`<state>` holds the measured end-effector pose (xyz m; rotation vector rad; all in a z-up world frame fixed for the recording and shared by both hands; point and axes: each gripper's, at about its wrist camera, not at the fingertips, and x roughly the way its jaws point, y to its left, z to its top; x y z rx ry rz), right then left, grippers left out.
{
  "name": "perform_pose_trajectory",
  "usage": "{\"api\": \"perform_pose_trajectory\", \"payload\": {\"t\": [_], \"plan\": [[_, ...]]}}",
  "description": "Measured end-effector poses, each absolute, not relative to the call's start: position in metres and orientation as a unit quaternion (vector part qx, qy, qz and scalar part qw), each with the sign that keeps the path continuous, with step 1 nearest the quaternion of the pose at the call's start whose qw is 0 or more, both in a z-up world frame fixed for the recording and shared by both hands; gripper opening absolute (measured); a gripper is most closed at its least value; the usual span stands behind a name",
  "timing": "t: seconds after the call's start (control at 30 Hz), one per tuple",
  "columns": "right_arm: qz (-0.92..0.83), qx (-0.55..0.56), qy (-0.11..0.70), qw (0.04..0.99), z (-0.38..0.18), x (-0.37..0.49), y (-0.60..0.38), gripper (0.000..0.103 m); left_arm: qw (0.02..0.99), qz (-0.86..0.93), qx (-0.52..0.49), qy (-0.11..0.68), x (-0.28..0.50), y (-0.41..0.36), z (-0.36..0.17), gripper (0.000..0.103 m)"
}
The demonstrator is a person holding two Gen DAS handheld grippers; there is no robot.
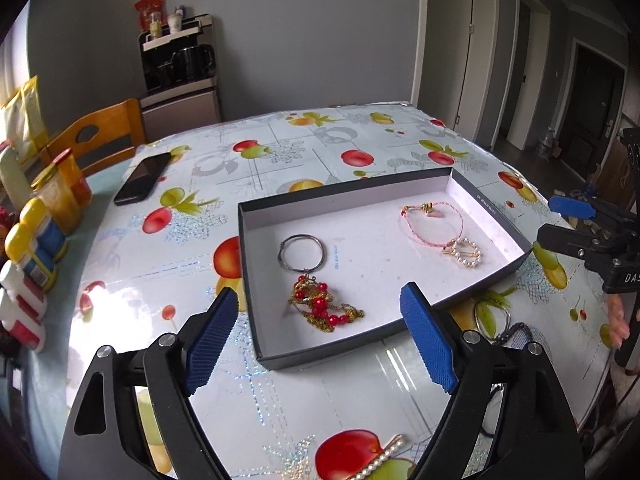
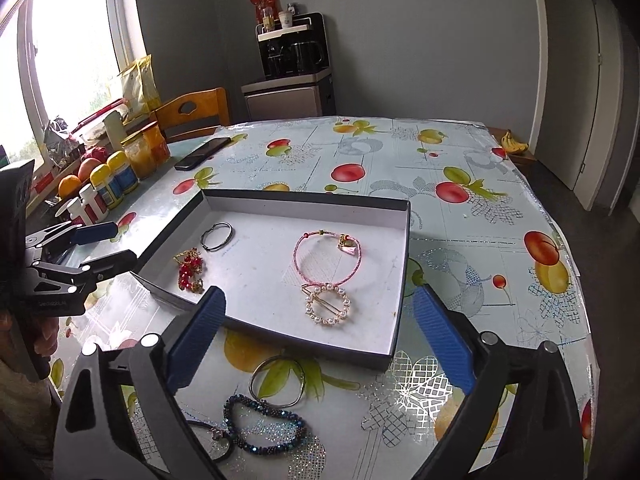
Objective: Organize jewelry
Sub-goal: 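Withdraw both open tools from the box toward the remaining jewelry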
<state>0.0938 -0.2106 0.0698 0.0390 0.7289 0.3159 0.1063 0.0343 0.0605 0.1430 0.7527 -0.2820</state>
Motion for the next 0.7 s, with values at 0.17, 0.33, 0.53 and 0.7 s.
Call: {"api": "perform_pose_trajectory", "payload": {"t": [0.17, 0.33, 0.53, 0.7], "plan": [[0.151, 0.023, 0.341, 0.927, 0.076, 0.079, -0.219, 0.098, 0.922, -0.126, 0.074, 0.358, 0.088, 0.043, 0.063, 0.090], [0.144, 0.021, 0.333, 0.932, 0.076, 0.064, -0.225, 0.098, 0.925, -0.118, 0.082, 0.351, 0.067, 0.050, 0.060, 0.092], [0.149, 0.013, 0.340, 0.928, 0.066, 0.046, -0.230, 0.098, 0.918, -0.124, 0.097, 0.365, 0.042, 0.054, 0.042, 0.092], [0.144, -0.013, 0.352, 0.925, 0.054, 0.034, -0.230, 0.098, 0.909, -0.129, 0.104, 0.382, 0.026, 0.058, 0.023, 0.092]]}}
